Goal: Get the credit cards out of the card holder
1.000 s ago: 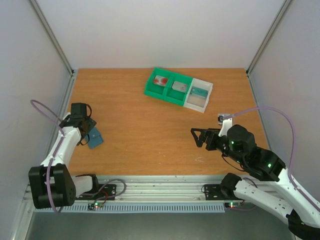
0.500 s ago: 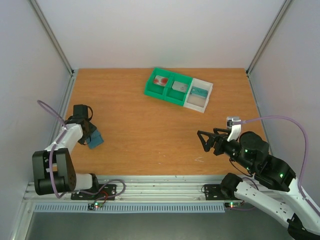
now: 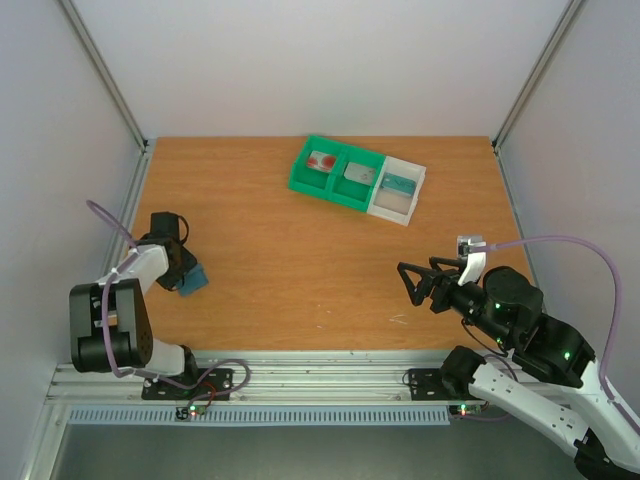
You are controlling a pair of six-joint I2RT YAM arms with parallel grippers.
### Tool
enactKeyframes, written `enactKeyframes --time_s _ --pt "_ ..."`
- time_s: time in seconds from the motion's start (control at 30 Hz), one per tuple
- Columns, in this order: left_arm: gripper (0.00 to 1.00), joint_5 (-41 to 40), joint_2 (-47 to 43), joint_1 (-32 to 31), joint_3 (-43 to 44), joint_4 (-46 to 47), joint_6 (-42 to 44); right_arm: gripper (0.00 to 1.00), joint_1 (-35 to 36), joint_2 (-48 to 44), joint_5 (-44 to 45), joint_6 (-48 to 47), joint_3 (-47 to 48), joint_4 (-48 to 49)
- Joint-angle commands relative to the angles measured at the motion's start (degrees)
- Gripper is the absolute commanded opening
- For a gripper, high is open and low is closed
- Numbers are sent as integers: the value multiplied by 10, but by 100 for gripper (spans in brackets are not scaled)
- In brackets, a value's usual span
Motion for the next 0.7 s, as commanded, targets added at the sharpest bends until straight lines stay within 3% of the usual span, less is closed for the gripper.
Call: enactKeyframes --time_s 0.0,0.27,0.67 --pt "50 62 16 3 -12 32 28 98 5 -1 11 3 -5 -7" --pt "48 182 18 -4 -50 95 35 98 5 17 8 12 -4 -6" --pt "48 250 68 -81 -26 110 75 98 5 59 -2 29 -7 -2"
